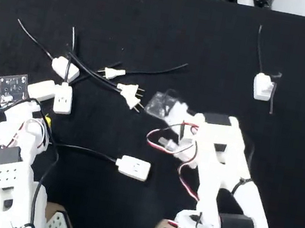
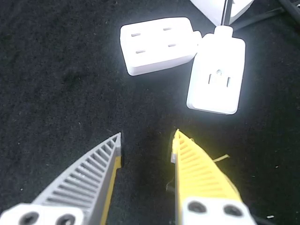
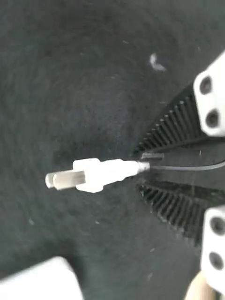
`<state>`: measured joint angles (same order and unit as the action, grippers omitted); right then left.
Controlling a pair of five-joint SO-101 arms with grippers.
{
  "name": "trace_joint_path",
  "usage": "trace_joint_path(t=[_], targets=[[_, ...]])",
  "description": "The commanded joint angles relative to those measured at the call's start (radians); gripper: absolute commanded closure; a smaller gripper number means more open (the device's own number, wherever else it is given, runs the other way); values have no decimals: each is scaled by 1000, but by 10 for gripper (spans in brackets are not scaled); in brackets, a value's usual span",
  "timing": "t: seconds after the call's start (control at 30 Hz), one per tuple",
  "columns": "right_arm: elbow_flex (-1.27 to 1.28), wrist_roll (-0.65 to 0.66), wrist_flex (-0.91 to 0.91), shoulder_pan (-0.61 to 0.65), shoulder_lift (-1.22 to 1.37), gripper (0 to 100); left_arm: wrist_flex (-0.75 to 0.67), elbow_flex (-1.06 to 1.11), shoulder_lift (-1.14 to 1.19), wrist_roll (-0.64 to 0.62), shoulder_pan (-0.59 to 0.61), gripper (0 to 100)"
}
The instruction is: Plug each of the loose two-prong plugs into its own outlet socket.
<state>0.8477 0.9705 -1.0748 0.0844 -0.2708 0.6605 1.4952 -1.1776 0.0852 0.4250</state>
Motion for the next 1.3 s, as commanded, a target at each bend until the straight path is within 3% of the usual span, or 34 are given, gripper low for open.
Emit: trace_joint_path(t=[0.0, 0.13, 0.37, 0.83, 1.1, 1.27], targets=[[4, -52, 46, 15, -5, 987, -9, -10, -9, -2, -8, 820], [61, -52, 124, 49, -5, 973, -9, -10, -9, -2, -8, 820], [54, -52, 54, 120, -7, 747, -9, -10, -9, -2, -8, 820], [47, -54, 152, 137, 5, 793, -9, -10, -9, -2, -4, 820], [28, 23, 158, 137, 174, 799, -9, -10, -9, -2, -5, 820], [-10, 20, 152, 94, 162, 995, -9, -10, -9, -2, -2, 820]])
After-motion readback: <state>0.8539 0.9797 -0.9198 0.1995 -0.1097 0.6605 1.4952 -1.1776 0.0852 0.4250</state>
